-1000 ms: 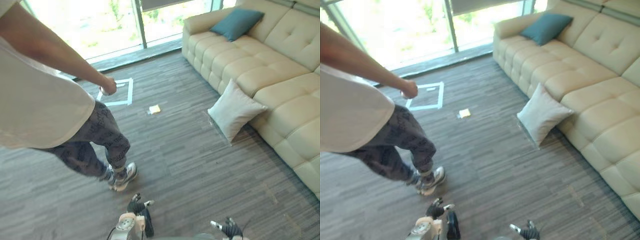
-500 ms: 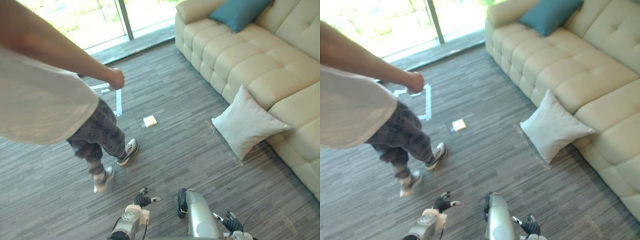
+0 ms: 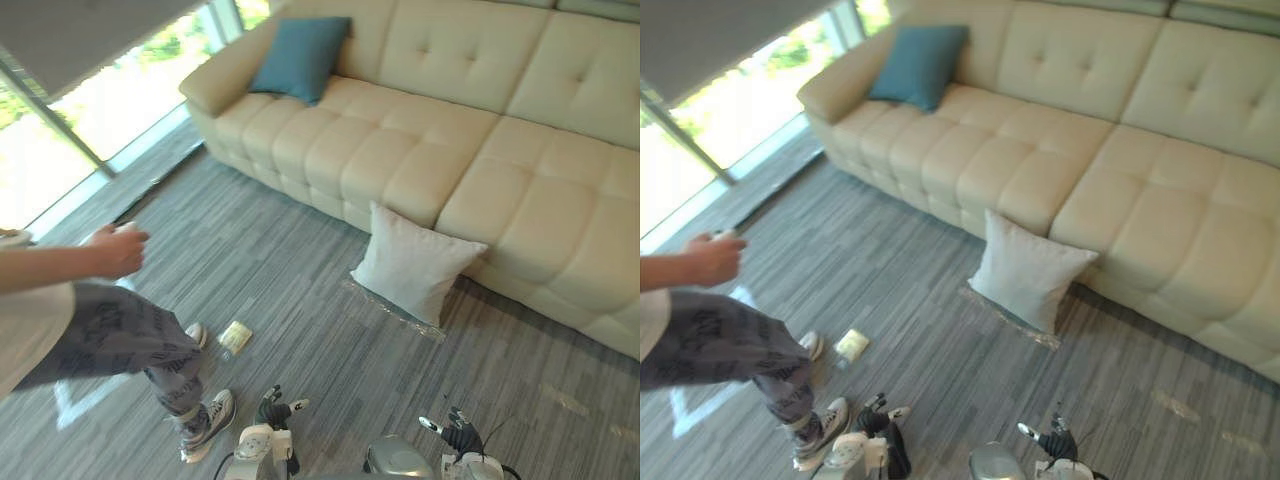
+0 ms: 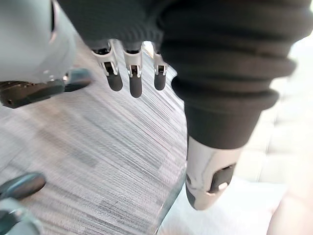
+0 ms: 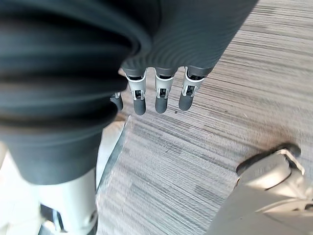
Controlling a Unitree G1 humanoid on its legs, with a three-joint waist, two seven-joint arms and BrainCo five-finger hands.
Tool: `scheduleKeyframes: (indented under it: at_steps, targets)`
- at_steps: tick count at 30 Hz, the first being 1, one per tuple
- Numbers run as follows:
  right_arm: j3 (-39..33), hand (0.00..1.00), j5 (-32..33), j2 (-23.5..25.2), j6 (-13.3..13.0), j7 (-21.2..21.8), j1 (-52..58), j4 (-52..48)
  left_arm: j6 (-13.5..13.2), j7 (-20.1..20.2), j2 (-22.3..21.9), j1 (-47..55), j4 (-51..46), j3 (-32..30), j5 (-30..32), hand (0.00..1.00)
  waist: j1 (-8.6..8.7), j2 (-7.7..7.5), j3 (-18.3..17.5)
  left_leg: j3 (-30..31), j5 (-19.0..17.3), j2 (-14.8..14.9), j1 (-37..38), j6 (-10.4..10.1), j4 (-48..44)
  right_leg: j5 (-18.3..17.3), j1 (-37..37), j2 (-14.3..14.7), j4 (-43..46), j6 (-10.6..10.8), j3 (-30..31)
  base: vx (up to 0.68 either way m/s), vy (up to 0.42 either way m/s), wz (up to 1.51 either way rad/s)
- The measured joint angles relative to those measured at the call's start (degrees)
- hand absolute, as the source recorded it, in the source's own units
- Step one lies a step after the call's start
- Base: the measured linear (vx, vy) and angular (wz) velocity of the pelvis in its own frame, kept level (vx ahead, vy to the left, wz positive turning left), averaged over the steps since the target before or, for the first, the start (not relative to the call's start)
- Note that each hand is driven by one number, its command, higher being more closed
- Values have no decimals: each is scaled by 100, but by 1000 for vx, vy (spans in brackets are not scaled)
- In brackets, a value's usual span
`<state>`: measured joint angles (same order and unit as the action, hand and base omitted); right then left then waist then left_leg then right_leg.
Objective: Pick up cushions and gather them together orderly.
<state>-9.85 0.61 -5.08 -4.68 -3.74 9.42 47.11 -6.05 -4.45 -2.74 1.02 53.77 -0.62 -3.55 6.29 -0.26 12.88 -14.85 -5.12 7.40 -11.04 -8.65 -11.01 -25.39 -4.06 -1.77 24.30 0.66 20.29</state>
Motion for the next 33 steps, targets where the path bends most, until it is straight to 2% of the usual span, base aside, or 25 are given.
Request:
scheduleKeyframes:
  at_steps: [1, 2, 4, 5, 6, 7, 8, 10, 12, 13, 14, 15, 16, 17, 18, 19, 20, 21, 22, 23, 25, 27, 28, 31, 33]
  targets:
    - [3, 0, 0, 11, -1, -5, 19, 4, -6, -2, 8, 42, -19, 7, -2, 0, -28, -3, -51, -6, 181, -5, -4, 129, -96, -71, 20, -25, 89, 67, 66, 655, 526, -161]
    - [52, 0, -3, 128, -1, -17, 0, 53, -50, -30, 99, 32, -4, 7, -4, 0, -155, -267, -209, -376, 68, -196, 29, 273, -589, -216, 226, -274, 827, 309, 250, 566, 432, -122]
    - [109, 0, -6, 320, -2, 5, -65, 149, -79, -36, 257, -62, 35, 165, 1, 0, -46, -480, -373, -739, -302, -470, 246, 479, -691, 260, 910, -495, 2083, 700, 235, 624, 475, -86]
    - [107, 0, -7, 270, 2, 31, -131, 160, -83, -38, 314, -93, 42, 270, 1, 0, -8, -450, -357, -919, -444, -527, 492, 596, -571, 856, 1308, -508, 2813, 860, 152, 422, 347, -53]
    - [111, 0, -11, 242, 1, 39, -160, 160, -80, -37, 326, -94, 57, 285, 1, 0, 1, -423, -338, -986, -475, -527, 612, 618, -502, 887, 1437, -508, 3012, 895, 70, 424, 363, -79]
    - [112, 0, -11, 191, -4, 35, -273, 173, -77, -42, 329, -135, 109, 294, -6, 0, -2, -308, -265, -1108, -487, -497, 997, 632, -241, 847, 1707, -505, 3309, 845, -338, 362, 306, -104]
    - [114, 0, -9, 133, -40, 32, -415, 161, -77, -43, 337, -156, 175, 344, -23, 0, -2, -108, -165, -1230, -495, -423, 1461, 644, 95, 723, 2045, -457, 3486, 629, -958, 489, 394, -122]
    - [240, 0, -9, 33, -88, 35, -638, 169, -77, -43, 430, -331, 283, 453, -66, 0, 2, 99, -101, -1443, -496, -276, 1925, 647, 446, 497, 2573, -256, 3193, 224, -1883, 337, 204, -90]
    - [280, 0, -8, -5, -112, 33, -739, 175, -77, -43, 477, -545, 356, 478, -73, 0, 57, 163, -61, -1494, -496, -205, 2021, 647, 477, 457, 2876, -235, 2529, 42, -2663, 346, 98, -32]
    - [333, 0, -8, -53, -133, 29, -784, 169, -80, -39, 491, -720, 402, 509, -86, 0, 102, 197, -29, -1482, -496, -174, 2110, 647, 483, 675, 3092, -185, 1635, -156, -3247, 532, 28, -6]
    - [391, 0, -24, -119, -129, 20, -767, 210, -80, -36, 496, -790, 433, 529, -97, 0, 143, 174, -26, -1448, -530, -245, 2246, 547, 491, 1260, 3049, -121, 562, -287, -3510, 456, 12, 1]
    - [429, 0, -38, -139, -130, 20, -722, 240, -82, -35, 500, -789, 430, 564, -98, 0, 155, 127, -33, -1456, -567, -301, 2340, 486, 492, 1642, 2955, -122, 54, -348, -3516, 505, -17, 19]
    - [456, 0, -56, -171, -134, 20, -651, 321, -81, -25, 540, -793, 435, 616, -95, 0, 179, 16, -11, -1429, -666, -433, 2532, 252, 475, 2478, 2819, -207, -303, -994, -3531, 378, 6, -4]
    - [428, 0, -60, -302, -66, -8, -790, 466, -92, -3, 390, -814, 447, 633, -92, 0, 152, 345, 129, -1443, -659, -257, 2715, -3, 415, 2060, 2818, -126, 219, -989, -3581, 542, -45, 10]
    - [419, 0, -56, -376, -70, -23, -783, 512, -80, 11, 368, -830, 451, 638, -42, 0, 243, 258, 183, -1333, -430, -304, 2597, -395, -163, 1592, 2817, -378, 666, -917, -3539, 399, -62, 9]
    - [417, 0, -59, -379, -67, -28, -782, 525, -78, 11, 361, -816, 452, 639, -34, 0, 282, 237, 186, -1262, -360, -261, 2483, -491, -528, 1461, 2777, -469, 765, -910, -3547, 438, -200, 40]
    - [469, 0, -61, -385, -38, -26, -778, 522, -74, 9, 348, -762, 446, 668, 2, 0, 303, 188, 223, -1091, -212, -26, 2132, -713, -1728, 1246, 2468, -530, 768, -852, -3495, 398, -202, 11]
    - [541, 0, -59, -377, -39, -21, -760, 465, -74, 13, 322, -658, 414, 639, 4, 0, 298, 186, 230, -1080, -271, 237, 1851, -807, -2730, 1191, 2100, -438, 581, -833, -3484, 374, -193, -4]
    - [572, 0, -59, -364, -39, -19, -723, 379, -73, 13, 301, -615, 405, 609, 4, 0, 294, 153, 247, -1112, -284, 333, 1745, -808, -3070, 1179, 1939, -382, 469, -827, -3468, 220, -105, -34]
    - [600, 0, -58, -325, -60, -19, -684, 258, -76, 10, 286, -564, 336, 605, 5, 0, 268, 129, 250, -1173, -371, 483, 1585, -775, -3446, 1169, 1682, -280, 307, -830, -3377, 220, -86, -66]
    - [607, 0, -55, -221, -101, -18, -690, 97, -78, 15, 261, -468, 264, 606, 5, 0, 223, 104, 248, -1259, -638, 521, 1136, -517, -3485, 1156, 1381, -144, 42, -810, -3149, 205, -52, -72]
    - [610, 0, -55, -199, -117, -19, -703, 118, -79, 10, 232, -484, 249, 606, 2, 0, 128, 104, 246, -1246, -814, 394, 727, -180, -2582, 1166, 1332, -68, -74, -750, -2854, 176, 28, -75]
    - [608, 0, -53, -190, -104, -26, -680, 131, -80, 6, 220, -484, 214, 606, -2, 0, 81, 107, 246, -1035, -827, 256, 588, -117, -1877, 1179, 1292, -32, -152, -696, -2707, 213, 68, -91]
    - [680, 0, -58, -205, -101, -43, -636, 143, -91, -17, 200, -441, 205, 605, -19, 0, 57, 143, 224, -416, -633, -33, 559, 36, -600, 1201, 1202, 96, -299, -550, -2412, 173, 94, -66]
    - [738, 0, -57, -238, -104, -86, -618, 142, -90, -21, 197, -412, 230, 602, -9, 0, 29, 208, 186, -265, 19, -120, 674, 232, 265, 1134, 1207, 281, -290, -374, -2006, 247, 216, -97]
